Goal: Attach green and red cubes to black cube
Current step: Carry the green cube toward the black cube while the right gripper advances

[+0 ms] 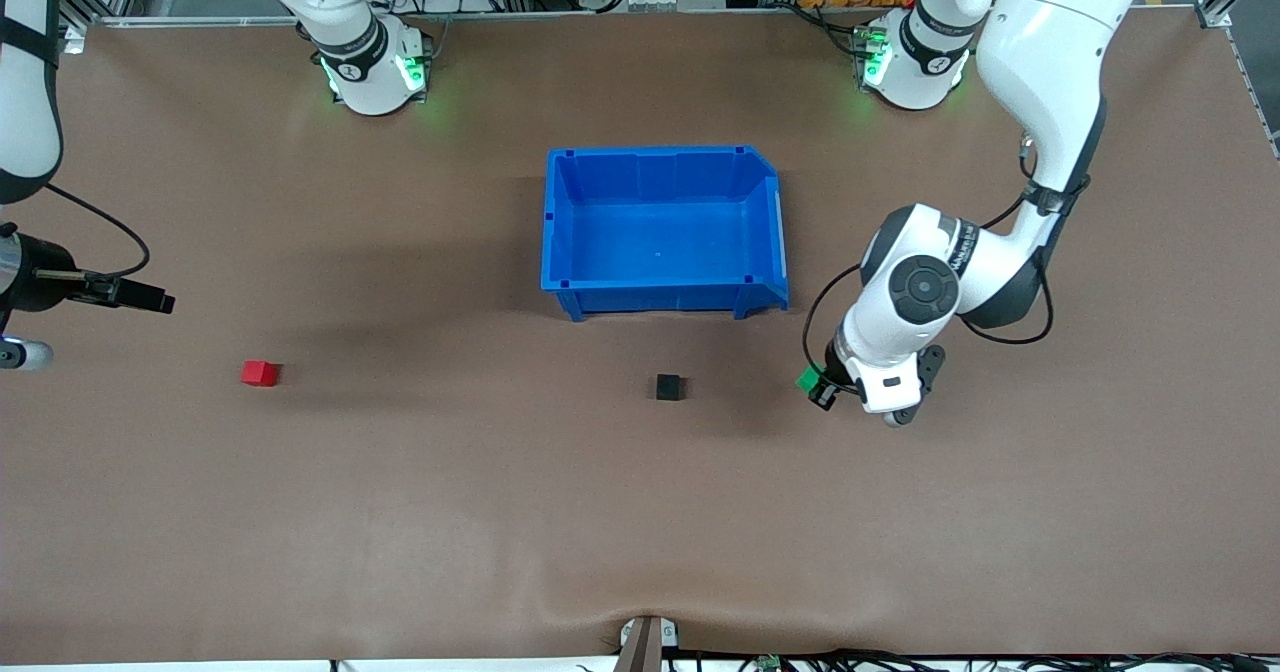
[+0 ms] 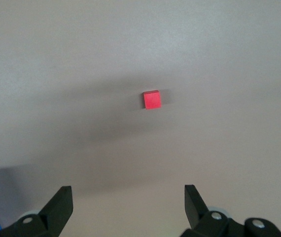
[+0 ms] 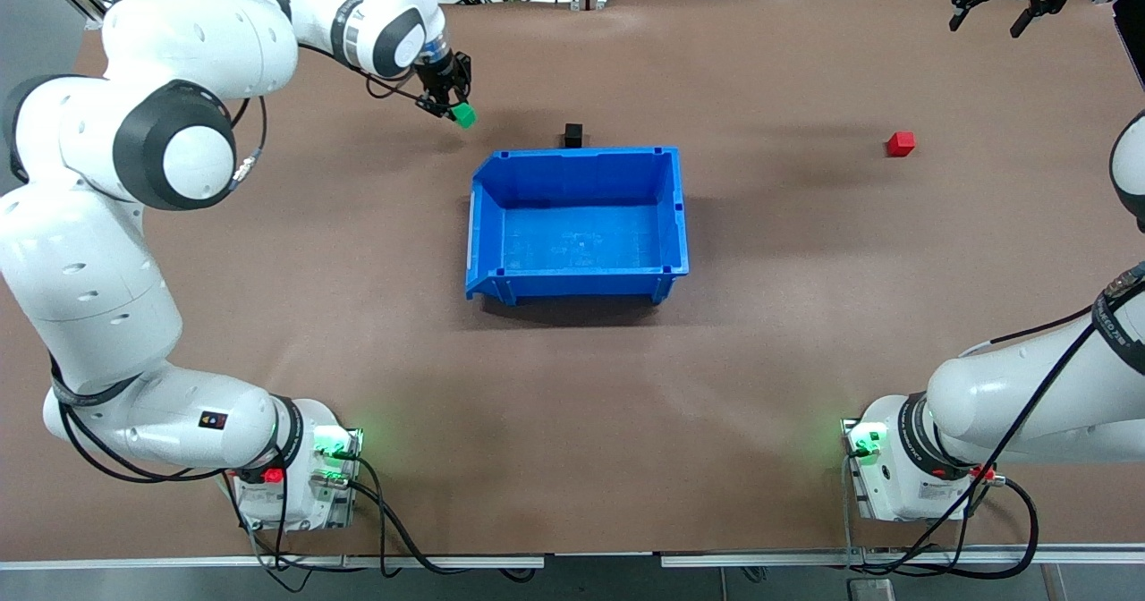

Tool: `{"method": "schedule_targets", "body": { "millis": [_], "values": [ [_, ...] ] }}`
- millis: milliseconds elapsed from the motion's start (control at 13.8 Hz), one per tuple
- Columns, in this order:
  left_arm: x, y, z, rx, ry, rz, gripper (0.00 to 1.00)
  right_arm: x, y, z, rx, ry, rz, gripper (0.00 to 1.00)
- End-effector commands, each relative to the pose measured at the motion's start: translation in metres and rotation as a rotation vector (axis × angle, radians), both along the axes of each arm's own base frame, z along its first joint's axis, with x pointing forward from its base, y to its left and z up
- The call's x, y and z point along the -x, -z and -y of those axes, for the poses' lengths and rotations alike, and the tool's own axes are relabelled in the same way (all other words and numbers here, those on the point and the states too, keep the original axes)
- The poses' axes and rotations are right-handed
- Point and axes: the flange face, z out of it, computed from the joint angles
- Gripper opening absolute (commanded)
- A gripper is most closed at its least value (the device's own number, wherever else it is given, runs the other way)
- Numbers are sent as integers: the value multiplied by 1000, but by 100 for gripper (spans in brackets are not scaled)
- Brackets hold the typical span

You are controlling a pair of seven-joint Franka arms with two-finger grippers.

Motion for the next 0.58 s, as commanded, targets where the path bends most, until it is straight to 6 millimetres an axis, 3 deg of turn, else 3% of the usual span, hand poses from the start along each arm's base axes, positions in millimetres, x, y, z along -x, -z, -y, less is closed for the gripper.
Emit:
{"method": "schedule_targets", "body": {
  "millis": [0,291,509],
  "values": [
    [-4,0,24,10,-84,-1,0,0,5,3,2,-6,3,100],
    [-5,5,57,32,-172,5,0,-3,13,7,2,-2,0,100],
    [-8,11,65,44,-240,-2,0,-6,19,8,2,0,3,100]
  ]
}}
